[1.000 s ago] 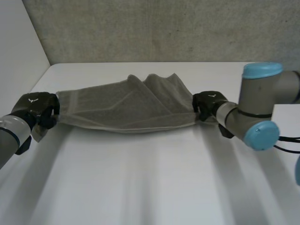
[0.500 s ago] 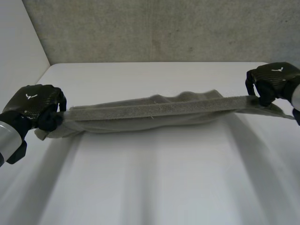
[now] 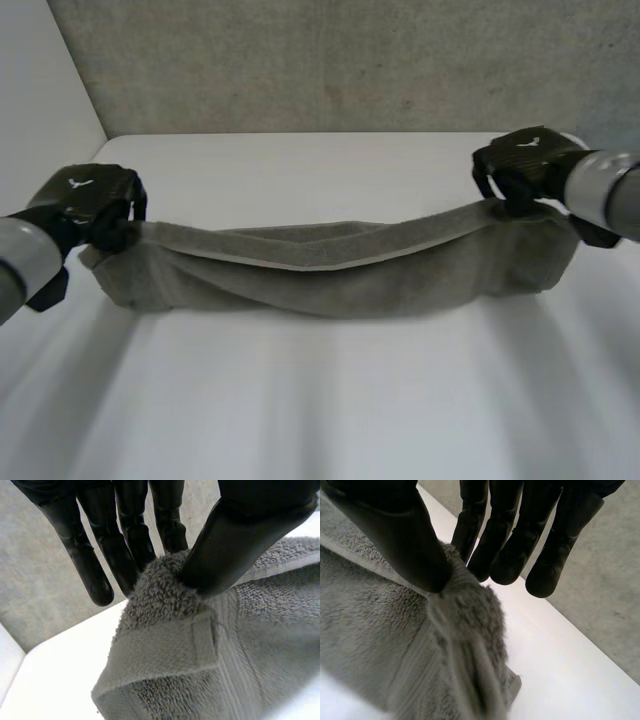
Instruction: Fold the towel.
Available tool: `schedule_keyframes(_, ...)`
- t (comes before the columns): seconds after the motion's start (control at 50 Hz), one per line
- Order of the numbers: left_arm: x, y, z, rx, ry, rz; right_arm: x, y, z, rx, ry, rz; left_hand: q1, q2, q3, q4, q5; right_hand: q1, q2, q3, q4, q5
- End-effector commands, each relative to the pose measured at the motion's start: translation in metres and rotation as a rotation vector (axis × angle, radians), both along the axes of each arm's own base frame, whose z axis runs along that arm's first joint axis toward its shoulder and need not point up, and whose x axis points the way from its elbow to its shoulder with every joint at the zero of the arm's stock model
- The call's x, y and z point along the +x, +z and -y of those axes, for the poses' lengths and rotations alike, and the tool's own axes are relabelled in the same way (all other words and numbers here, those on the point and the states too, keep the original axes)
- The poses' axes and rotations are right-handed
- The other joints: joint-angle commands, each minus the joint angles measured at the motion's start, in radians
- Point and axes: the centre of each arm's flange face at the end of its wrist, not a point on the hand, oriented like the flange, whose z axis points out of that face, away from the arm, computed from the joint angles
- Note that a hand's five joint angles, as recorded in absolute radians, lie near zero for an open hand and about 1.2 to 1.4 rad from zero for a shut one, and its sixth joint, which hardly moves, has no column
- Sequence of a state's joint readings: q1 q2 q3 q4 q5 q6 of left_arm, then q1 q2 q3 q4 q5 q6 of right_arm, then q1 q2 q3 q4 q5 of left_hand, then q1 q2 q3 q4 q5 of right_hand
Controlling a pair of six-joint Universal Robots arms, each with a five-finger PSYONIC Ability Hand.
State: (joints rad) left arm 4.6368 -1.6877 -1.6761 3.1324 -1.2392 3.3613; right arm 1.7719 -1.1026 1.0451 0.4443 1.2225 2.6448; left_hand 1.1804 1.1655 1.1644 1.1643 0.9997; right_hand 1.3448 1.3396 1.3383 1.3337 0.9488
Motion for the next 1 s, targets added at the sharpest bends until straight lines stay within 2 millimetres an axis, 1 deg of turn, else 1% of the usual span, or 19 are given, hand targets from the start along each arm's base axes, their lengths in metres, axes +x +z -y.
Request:
schedule_keyframes(0.02, -0.018, -0.030, 0.055, 0.039, -0.001, 0.016, 0.017, -0.033, 0.042, -0.010, -0.015, -0.032, -0.048, -0.033, -0.032, -0.032, -0.042, 0.052, 0.057, 0.058, 0.063, 0.273)
schedule_keyframes(0.04, -0.018, -0.030, 0.055, 0.039, -0.001, 0.016, 0.017, -0.033, 0.042, -0.010, -0.016, -0.032, -0.048, -0.033, -0.032, -0.032, -0.042, 0.052, 0.057, 0.058, 0.063, 0.273)
schedule_keyframes(0.08, -0.020, -0.039, 0.075, 0.041, 0.020, 0.020, 0.021, -0.045, 0.056, -0.018, -0.023, -0.037, -0.068, -0.053, -0.052, -0.052, -0.062, 0.052, 0.057, 0.058, 0.063, 0.273)
schedule_keyframes(0.14, -0.023, -0.047, 0.092, 0.031, 0.026, 0.022, 0.029, -0.058, 0.068, -0.028, -0.021, -0.039, -0.118, -0.103, -0.102, -0.102, -0.112, 0.052, 0.057, 0.058, 0.063, 0.273)
schedule_keyframes(0.28, -0.034, -0.057, 0.112, 0.009, 0.026, 0.025, 0.035, -0.085, 0.090, -0.052, -0.051, -0.051, -0.212, -0.197, -0.196, -0.196, -0.206, 0.052, 0.057, 0.058, 0.063, 0.273)
schedule_keyframes(0.3, -0.035, -0.059, 0.117, 0.004, 0.033, 0.027, 0.036, -0.089, 0.095, -0.062, -0.055, -0.051, -0.334, -0.320, -0.318, -0.318, -0.328, 0.052, 0.057, 0.058, 0.063, 0.273)
schedule_keyframes(0.32, -0.035, -0.059, 0.117, 0.004, 0.033, 0.027, 0.036, -0.089, 0.095, -0.062, -0.055, -0.051, -0.336, -0.321, -0.320, -0.320, -0.329, 0.052, 0.057, 0.058, 0.063, 0.273)
schedule_keyframes(0.34, -0.036, -0.063, 0.121, 0.003, 0.042, 0.030, 0.037, -0.094, 0.099, -0.067, -0.058, -0.052, -0.577, -0.562, -0.561, -0.561, -0.571, 0.052, 0.057, 0.058, 0.063, 0.273)
schedule_keyframes(0.36, -0.036, -0.066, 0.124, 0.003, 0.049, 0.032, 0.038, -0.098, 0.102, -0.077, -0.059, -0.049, -0.867, -0.852, -0.851, -0.851, -0.861, -0.305, -0.300, -0.298, -0.294, -0.084)
schedule_keyframes(0.38, -0.036, -0.066, 0.124, 0.003, 0.049, 0.032, 0.038, -0.098, 0.102, -0.077, -0.059, -0.049, -0.870, -0.855, -0.854, -0.854, -0.864, -0.309, -0.303, -0.302, -0.297, -0.087)
schedule_keyframes(0.4, -0.037, -0.070, 0.127, 0.004, 0.054, 0.034, 0.039, -0.101, 0.105, -0.086, -0.056, -0.045, -1.006, -0.991, -0.990, -0.990, -1.000, -0.939, -0.934, -0.933, -0.928, -0.718)
schedule_keyframes(0.42, -0.038, -0.071, 0.129, 0.001, 0.058, 0.035, 0.040, -0.103, 0.108, -0.098, -0.057, -0.043, -1.002, -0.987, -0.986, -0.986, -0.996, -1.170, -1.165, -1.164, -1.159, -0.949)
schedule_keyframes(0.48, -0.040, -0.071, 0.131, -0.005, 0.058, 0.035, 0.040, -0.101, 0.112, -0.127, -0.066, -0.037, -1.002, -0.987, -0.986, -0.986, -0.996, -1.170, -1.165, -1.164, -1.159, -0.949)
schedule_keyframes(0.54, -0.040, -0.061, 0.134, -0.033, 0.073, 0.026, 0.040, -0.080, 0.124, -0.238, -0.110, -0.007, -1.002, -0.987, -0.986, -0.986, -0.996, -1.170, -1.165, -1.164, -1.159, -0.949)
schedule_keyframes(0.72, -0.038, -0.038, 0.125, -0.064, 0.073, 0.024, 0.039, -0.037, 0.122, -0.322, -0.104, 0.042, -0.973, -0.958, -0.957, -0.957, -0.967, -1.170, -1.165, -1.164, -1.159, -0.949)
schedule_keyframes(0.82, -0.035, -0.031, 0.104, -0.036, 0.066, 0.037, 0.036, -0.011, 0.109, -0.307, -0.110, 0.049, -0.958, -0.943, -0.942, -0.942, -0.952, -1.170, -1.165, -1.164, -1.159, -0.949)
schedule_keyframes(0.94, -0.031, -0.036, 0.080, 0.013, 0.059, 0.047, 0.024, -0.010, 0.087, -0.136, -0.120, -0.003, -0.952, -0.937, -0.936, -0.936, -0.946, -1.170, -1.165, -1.164, -1.159, -0.949)
schedule_keyframes(0.98, -0.028, -0.043, 0.063, 0.040, 0.046, 0.083, 0.018, -0.024, 0.071, 0.021, -0.116, -0.044, -0.952, -0.937, -0.936, -0.936, -0.946, -1.170, -1.165, -1.164, -1.159, -0.949)
schedule_keyframes(1.0, -0.028, -0.043, 0.063, 0.040, 0.046, 0.083, 0.018, -0.024, 0.071, 0.022, -0.116, -0.044, -0.952, -0.937, -0.936, -0.936, -0.946, -1.170, -1.165, -1.164, -1.159, -0.949)
